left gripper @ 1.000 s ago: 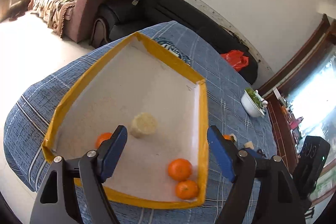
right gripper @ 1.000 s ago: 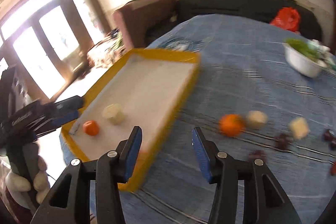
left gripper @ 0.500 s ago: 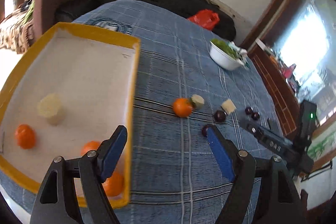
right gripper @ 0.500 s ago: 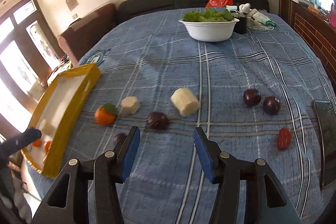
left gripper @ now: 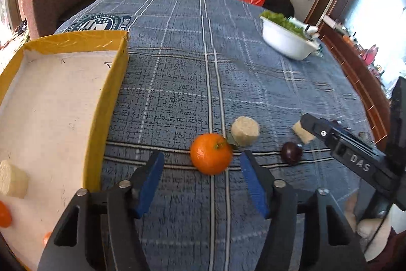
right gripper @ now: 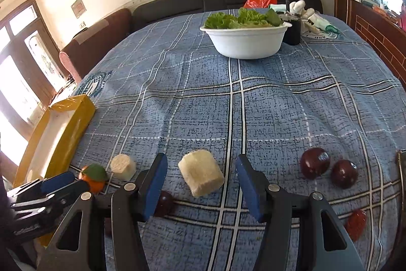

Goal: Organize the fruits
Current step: 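Grasp the leafy orange with the left gripper while the right gripper grasps a white cylinder, then carry the orange and white cylinder into the yellow tray and open both grippers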

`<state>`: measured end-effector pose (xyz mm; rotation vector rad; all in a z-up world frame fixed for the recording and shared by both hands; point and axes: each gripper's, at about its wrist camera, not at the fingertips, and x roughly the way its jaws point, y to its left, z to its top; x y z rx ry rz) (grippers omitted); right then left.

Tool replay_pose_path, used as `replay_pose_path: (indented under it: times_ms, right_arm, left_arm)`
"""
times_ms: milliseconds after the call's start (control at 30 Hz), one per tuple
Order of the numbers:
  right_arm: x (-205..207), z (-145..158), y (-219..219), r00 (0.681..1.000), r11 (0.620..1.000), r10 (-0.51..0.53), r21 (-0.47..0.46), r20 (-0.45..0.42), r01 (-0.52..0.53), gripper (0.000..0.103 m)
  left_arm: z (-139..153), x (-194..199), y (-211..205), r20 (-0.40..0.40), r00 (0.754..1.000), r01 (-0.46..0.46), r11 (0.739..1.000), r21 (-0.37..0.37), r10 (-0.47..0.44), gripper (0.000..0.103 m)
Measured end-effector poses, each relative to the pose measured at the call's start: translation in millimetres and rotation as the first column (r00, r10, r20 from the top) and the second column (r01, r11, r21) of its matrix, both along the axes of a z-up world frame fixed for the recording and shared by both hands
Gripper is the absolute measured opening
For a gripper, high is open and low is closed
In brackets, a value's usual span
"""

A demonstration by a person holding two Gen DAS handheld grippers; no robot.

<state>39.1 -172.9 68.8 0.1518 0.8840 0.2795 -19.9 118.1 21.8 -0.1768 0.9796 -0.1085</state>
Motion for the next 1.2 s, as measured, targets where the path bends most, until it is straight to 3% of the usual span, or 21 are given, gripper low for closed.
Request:
replay_pose_path:
  times_ms: [167,267,333,400,467,700,800,967,1067,1200]
  right_arm:
    - [3.5,-10.2,-3.0,1.000,0.999,0.011,0.033,-0.023,-0.010,0.060]
    - [3.4,-10.2,-3.9,1.000,0.999,0.023,0.046,-0.017,-0.022,0.060]
    - [3.3,-11.1,-1.8,0.999,0.998,0.038,0.046,-0.020,-0.037,0.054]
    - [3.1,-12.2,0.4,0.999,0.998,0.049,0.043,-0.025,-0.048,0.046]
    - [3.0,-12.3,0.3,0.999,0.998,0.045,0.040,-0.025,-0.044,0.039]
    - [-1.1,-9.2,-0.1,1.000,0.999,0.031,0.035,-0.002,-0.031,0.037]
    - [-6.2,-2.1,-4.3,1.000,0.999,0.010,0.038,0.000,-0.010,0.037]
    - [-35.5,39.5,7.1,0.996,0.999,0.036,0.020,0.083,-0.037,0.037]
    - [-55.1,64.4,31.4,0.987,0.995,0.102,0.013,0.124,-0.104,0.037]
    - [-78.4,76.0,79.3,0.967,0.974,0.222,0.024,0.124,-0.227,0.038]
  left_arm:
    - [-10.3,7.8,-4.4,-0.004,1.000,0.018,1.000,-0.006,-0.018,0.056]
    - [-12.4,9.1,-15.0,0.014,1.000,0.026,0.998,0.053,-0.027,0.056]
    - [-12.6,8.8,-22.0,0.024,0.999,0.037,0.996,0.083,-0.040,0.056]
    - [-12.3,8.0,-26.3,0.030,0.998,0.048,0.994,0.103,-0.051,0.036]
    - [-11.4,7.8,-27.5,0.025,0.998,0.060,0.994,0.096,-0.063,0.035]
    - [14.5,-11.5,-21.9,0.071,0.996,0.057,0.996,0.064,-0.061,0.035]
    - [33.8,-28.9,-6.7,0.109,0.994,0.026,0.999,0.046,-0.031,0.035]
    - [58.3,-56.6,40.0,0.152,0.986,-0.072,0.997,0.009,0.070,0.036]
    - [63.3,-71.7,70.2,0.163,0.977,-0.142,0.990,0.004,0.139,0.036]
    - [58.2,-90.1,108.5,0.151,0.962,-0.234,0.972,0.020,0.228,0.036]
